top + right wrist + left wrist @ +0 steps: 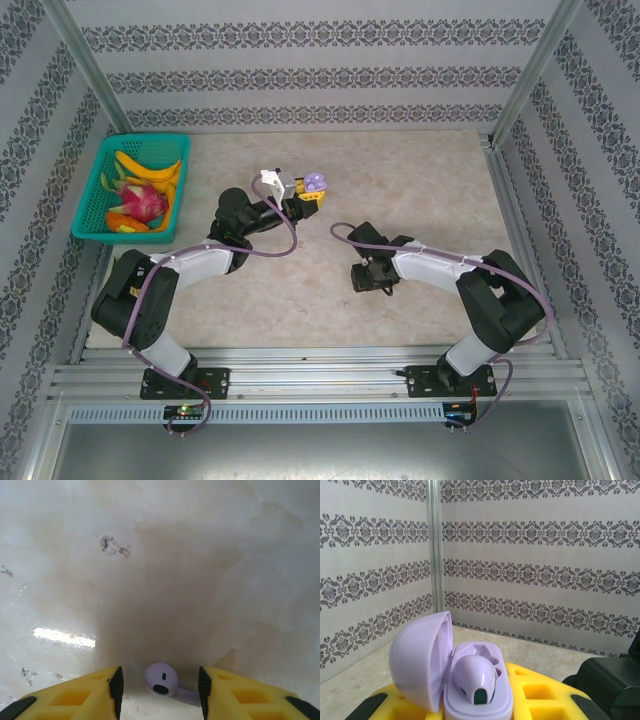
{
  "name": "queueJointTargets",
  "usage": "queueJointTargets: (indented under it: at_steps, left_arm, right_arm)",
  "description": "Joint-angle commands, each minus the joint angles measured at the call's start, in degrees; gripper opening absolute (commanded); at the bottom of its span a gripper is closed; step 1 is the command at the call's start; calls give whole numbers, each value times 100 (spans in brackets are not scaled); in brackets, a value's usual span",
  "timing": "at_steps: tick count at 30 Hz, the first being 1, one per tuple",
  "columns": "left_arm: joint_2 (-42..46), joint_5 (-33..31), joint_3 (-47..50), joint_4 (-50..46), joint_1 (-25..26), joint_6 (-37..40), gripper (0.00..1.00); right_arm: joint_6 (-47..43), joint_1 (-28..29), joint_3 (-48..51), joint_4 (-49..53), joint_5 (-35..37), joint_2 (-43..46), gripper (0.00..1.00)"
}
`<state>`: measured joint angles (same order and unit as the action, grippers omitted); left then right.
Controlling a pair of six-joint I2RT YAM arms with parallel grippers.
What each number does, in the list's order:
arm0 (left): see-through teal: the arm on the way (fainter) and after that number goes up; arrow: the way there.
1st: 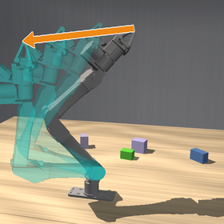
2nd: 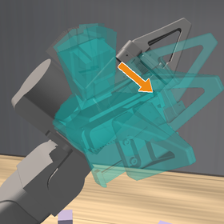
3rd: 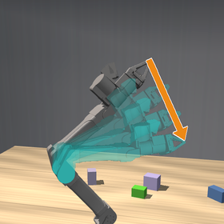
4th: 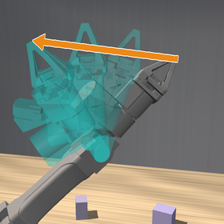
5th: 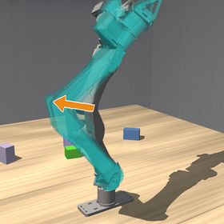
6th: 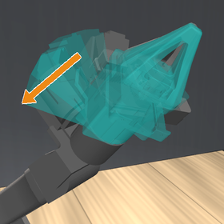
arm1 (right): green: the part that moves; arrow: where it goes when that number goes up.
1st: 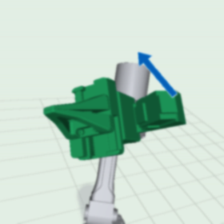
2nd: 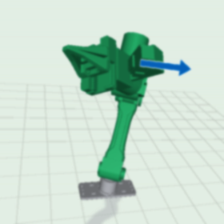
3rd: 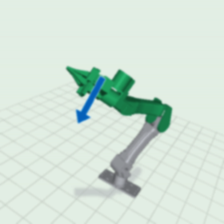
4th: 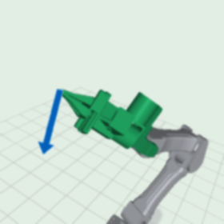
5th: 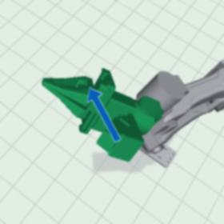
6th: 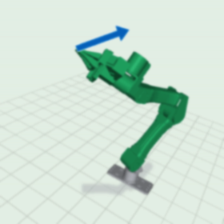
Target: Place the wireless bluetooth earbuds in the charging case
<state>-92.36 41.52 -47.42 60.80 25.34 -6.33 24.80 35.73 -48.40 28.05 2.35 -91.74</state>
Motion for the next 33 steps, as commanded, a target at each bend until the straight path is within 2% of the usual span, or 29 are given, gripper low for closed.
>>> queueJointTargets:
  at_steps: [1, 7, 16, 25, 33]
  left_arm:
    - [174, -12, 57, 213, 67, 33, 0]
    - [164, -21, 51, 225, 72, 44, 0]
    - [147, -30, 57, 240, 73, 35, 0]
    - [111, -30, 45, 244, 68, 29, 0]
    - [108, -24, 57, 224, 67, 50, 0]
  right_arm:
    - [-91, -23, -178, 143, 64, -132, 45]
    - [125, 85, -247, 304, 186, -272, 36]
    - [1244, 185, -205, 323, 250, -423, 20]
    - [2075, 184, 65, -5, 246, -145, 20]
    - [2137, 163, 330, -409, 349, 224, 20]
